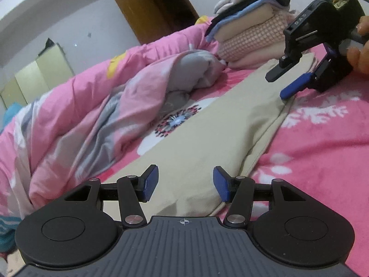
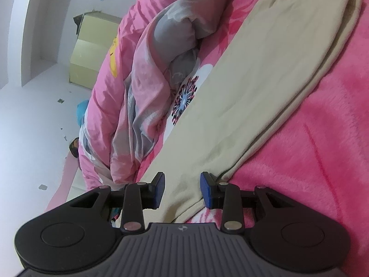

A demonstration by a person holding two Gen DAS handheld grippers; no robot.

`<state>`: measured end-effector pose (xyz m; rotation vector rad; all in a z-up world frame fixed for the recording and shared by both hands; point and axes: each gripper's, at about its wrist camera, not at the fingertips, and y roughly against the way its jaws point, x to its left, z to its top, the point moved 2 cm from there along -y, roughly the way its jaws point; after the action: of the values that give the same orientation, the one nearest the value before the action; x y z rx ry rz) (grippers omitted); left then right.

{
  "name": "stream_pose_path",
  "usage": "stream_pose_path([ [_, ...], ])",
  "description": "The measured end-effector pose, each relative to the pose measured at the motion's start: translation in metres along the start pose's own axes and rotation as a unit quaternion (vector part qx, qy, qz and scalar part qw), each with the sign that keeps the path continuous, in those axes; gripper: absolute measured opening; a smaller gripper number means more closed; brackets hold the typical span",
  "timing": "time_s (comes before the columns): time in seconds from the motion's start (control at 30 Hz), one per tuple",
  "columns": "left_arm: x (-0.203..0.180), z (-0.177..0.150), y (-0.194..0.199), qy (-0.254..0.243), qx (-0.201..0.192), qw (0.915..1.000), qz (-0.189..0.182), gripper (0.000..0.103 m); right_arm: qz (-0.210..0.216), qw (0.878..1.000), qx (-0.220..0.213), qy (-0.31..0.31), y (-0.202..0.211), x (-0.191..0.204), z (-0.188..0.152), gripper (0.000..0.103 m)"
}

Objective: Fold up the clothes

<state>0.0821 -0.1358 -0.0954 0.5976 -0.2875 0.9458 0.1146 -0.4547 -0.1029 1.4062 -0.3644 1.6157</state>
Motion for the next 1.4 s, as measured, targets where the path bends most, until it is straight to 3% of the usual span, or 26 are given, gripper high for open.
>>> stream_pose_path([
  [0.13,0.016,0.000,0.019,0.010,-0.002,0.9999,0.007,0.056,0.004,1.000,-0.001,-0.003,0.001,-0.001,0.001,0.036],
  [0.3,0.016,-0.013,0.035,-0.029,0.030,0.9989,-0.019,0.058,0.006,1.000,0.000,-0.002,0.001,0.000,0.001,0.036],
  [0.4,0.010,-0.022,0.029,-0.057,0.056,0.9968,0.000,0.058,0.005,1.000,0.001,-0.001,0.000,0.000,0.000,0.036],
  [0.53,0.013,-0.022,0.018,-0.054,0.071,0.9958,0.023,0.058,0.005,1.000,0.002,-0.002,0.001,-0.001,0.001,0.036],
  [0.93,0.022,-0.009,0.026,-0.051,0.065,0.9954,0.049,0.059,0.013,1.000,0.010,-0.002,0.000,0.000,0.000,0.038],
  [1.13,0.016,-0.018,0.010,-0.061,0.092,0.9932,0.039,0.059,0.012,1.000,0.007,-0.005,0.001,-0.001,0.000,0.038],
  [1.4,0.009,-0.017,0.011,-0.090,0.093,0.9913,0.023,0.060,0.016,1.000,0.006,-0.009,0.002,-0.002,0.002,0.038],
])
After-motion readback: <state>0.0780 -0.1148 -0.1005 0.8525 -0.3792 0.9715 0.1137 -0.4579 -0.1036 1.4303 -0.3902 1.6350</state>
